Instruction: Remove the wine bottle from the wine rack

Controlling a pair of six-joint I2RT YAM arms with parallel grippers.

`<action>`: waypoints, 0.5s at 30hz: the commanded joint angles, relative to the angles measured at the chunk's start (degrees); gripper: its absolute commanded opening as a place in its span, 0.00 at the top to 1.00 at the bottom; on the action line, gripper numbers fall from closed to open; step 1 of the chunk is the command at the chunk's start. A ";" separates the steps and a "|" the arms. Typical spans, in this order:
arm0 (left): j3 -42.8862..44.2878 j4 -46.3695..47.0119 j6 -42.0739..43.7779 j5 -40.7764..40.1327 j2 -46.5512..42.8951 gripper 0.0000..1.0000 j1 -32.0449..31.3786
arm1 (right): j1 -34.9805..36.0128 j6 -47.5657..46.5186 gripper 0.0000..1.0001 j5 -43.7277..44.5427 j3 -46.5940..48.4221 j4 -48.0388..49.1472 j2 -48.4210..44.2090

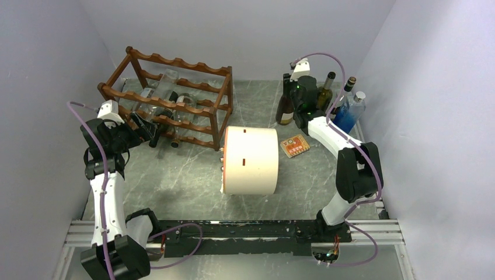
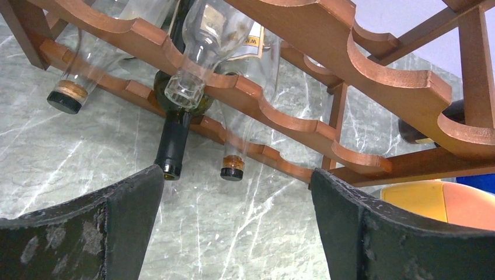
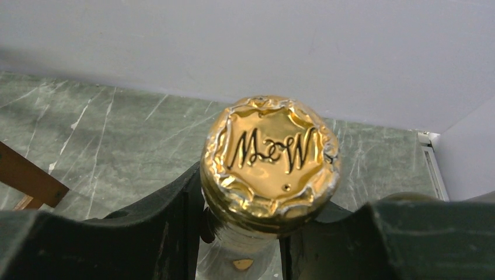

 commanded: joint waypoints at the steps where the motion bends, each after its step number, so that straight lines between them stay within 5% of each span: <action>1: -0.67 2.16 1.08 1.47 -1.22 0.00 -0.68 | -0.33 -0.16 0.79 0.28 1.43 10.24 -4.60; 10: -0.74 1.91 1.13 0.06 -2.20 0.00 -1.63 | -0.31 -1.65 0.43 -1.31 3.33 6.17 -5.24; 15: -0.67 1.51 1.27 -0.70 -2.20 0.00 -1.99 | -0.23 -3.27 0.34 -2.37 3.39 4.95 -6.43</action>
